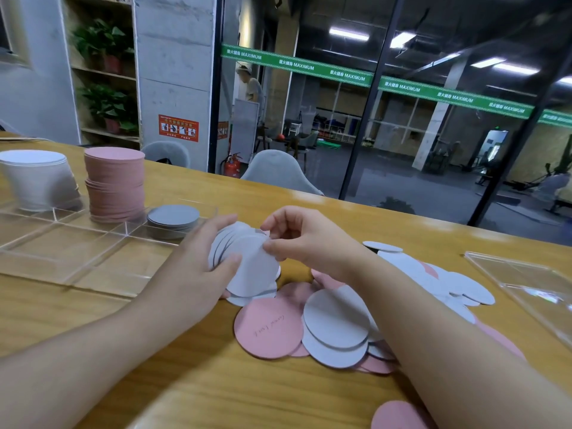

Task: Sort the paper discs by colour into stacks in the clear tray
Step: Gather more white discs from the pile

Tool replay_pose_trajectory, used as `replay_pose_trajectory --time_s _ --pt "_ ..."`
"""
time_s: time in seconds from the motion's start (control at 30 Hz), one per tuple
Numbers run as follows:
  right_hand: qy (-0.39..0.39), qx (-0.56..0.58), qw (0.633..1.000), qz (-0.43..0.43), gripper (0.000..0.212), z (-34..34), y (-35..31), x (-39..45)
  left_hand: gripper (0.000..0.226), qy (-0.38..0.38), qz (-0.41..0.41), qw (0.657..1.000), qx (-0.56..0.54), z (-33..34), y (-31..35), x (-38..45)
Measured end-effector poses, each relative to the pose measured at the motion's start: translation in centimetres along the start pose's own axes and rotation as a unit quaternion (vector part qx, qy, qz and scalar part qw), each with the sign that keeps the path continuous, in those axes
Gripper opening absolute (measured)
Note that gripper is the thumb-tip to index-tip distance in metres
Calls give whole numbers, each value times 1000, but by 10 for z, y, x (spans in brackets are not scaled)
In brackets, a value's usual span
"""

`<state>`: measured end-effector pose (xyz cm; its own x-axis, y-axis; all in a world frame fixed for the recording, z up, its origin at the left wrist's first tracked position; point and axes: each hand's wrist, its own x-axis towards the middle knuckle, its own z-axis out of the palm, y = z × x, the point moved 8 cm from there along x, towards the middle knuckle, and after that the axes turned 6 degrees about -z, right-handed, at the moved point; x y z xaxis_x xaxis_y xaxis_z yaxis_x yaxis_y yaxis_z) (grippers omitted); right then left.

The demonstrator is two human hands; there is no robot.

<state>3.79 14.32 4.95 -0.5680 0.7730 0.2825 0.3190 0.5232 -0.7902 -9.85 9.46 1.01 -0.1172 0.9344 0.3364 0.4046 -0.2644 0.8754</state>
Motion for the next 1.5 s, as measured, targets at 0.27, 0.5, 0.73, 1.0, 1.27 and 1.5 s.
replay_pose_trajectory --time_s 0.27,0.5,0.73,1.0,1.27,1.5 --pt "39 -37 998 -33 15 -13 -11 4 50 -7 50 998 26 1 14 -6" --pt "-59 -291 948 115 48 -3 27 -3 52 3 -1 999 39 -15 13 -12" --pt "-100 -349 925 109 49 22 37 0 47 -18 -69 996 49 -26 5 -27" --pt "-72 -364 923 105 72 25 36 -1 44 -2 -69 997 42 -32 4 -41" --pt "-34 -364 927 77 54 24 30 -1 44 -20 -67 996 59 -33 4 -42" --pt "-42 -385 909 156 57 -16 23 -9 46 -24 -76 997 1 -36 -4 -41"
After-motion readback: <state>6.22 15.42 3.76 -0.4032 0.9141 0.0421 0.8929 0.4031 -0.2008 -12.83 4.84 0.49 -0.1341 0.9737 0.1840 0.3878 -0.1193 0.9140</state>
